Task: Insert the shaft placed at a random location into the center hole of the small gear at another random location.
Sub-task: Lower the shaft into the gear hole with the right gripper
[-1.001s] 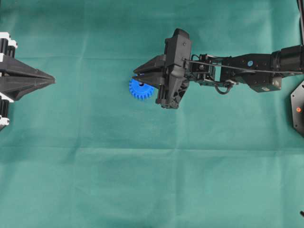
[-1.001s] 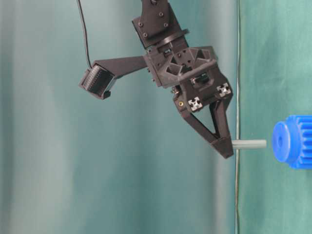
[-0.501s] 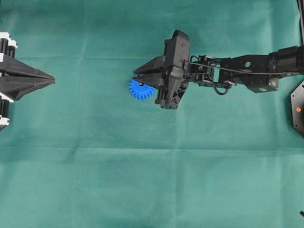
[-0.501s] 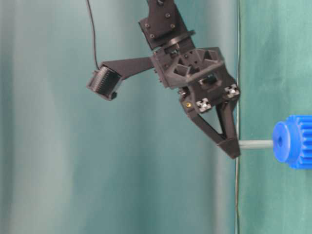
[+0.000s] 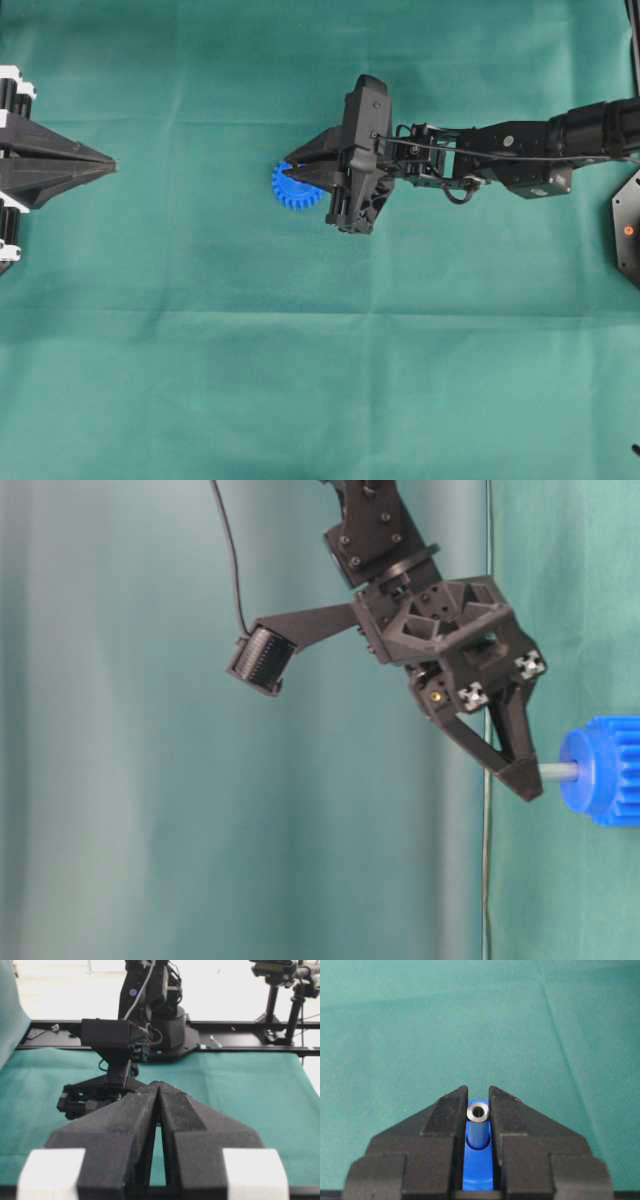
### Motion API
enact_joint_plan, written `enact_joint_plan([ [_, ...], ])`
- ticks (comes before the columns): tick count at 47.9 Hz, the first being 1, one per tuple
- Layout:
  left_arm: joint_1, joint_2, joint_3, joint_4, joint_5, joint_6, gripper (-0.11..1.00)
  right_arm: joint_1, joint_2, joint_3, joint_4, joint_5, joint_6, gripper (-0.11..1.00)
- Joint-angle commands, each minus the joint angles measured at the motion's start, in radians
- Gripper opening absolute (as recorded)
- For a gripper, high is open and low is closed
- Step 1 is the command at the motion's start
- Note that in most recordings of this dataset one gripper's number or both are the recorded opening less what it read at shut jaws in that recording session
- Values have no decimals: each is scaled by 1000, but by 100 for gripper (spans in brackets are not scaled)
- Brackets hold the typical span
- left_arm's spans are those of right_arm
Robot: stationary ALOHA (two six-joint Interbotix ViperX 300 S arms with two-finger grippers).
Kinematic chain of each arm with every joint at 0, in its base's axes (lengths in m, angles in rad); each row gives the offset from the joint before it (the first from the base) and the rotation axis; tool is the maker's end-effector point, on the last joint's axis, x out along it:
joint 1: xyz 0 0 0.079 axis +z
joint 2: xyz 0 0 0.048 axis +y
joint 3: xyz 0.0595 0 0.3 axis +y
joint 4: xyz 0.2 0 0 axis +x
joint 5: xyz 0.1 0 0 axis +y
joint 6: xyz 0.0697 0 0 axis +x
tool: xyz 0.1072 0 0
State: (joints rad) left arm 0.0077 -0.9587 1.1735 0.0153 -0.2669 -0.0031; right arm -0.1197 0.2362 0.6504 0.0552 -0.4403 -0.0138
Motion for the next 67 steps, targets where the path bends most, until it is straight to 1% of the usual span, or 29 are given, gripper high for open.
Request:
enact_joint_plan([
  [1, 2, 8, -17, 2, -6, 2, 0, -2, -5, -8, 3, -29, 6, 13],
  [25, 3, 6, -17, 2, -6, 3, 0, 0, 37, -9, 2, -40, 6, 13],
  [50, 3, 6, -17, 2, -5, 3, 0, -2, 37, -12, 3, -40, 9, 14],
  [52, 3, 6, -17, 2, -6, 3, 0, 0, 35, -12, 3, -40, 9, 18],
  [53, 3, 8, -17, 2, -5, 3, 0, -2, 35, -12, 3, -40, 9, 22],
  [56, 3, 8, -17, 3, -3, 3, 0, -2, 34, -14, 3, -35, 9, 39],
  [57, 3, 8, -17, 3, -3, 3, 0, 0, 32, -15, 3, -37, 9, 47],
  [60, 3, 6, -17, 2, -3, 3, 0, 0, 29, -14, 3, -35, 9, 65],
  [63, 3, 8, -17, 2, -3, 2, 0, 0, 21, -14, 3, -35, 9, 80],
  [64, 3, 8, -17, 2, -3, 2, 0, 0, 18, -14, 3, -35, 9, 84],
  [65, 3, 6, -17, 2, -3, 2, 0, 0, 17, -14, 3, -35, 9, 85],
  [67, 3, 8, -17, 2, -2, 2, 0, 2, 8, -14, 3, -35, 9, 85],
])
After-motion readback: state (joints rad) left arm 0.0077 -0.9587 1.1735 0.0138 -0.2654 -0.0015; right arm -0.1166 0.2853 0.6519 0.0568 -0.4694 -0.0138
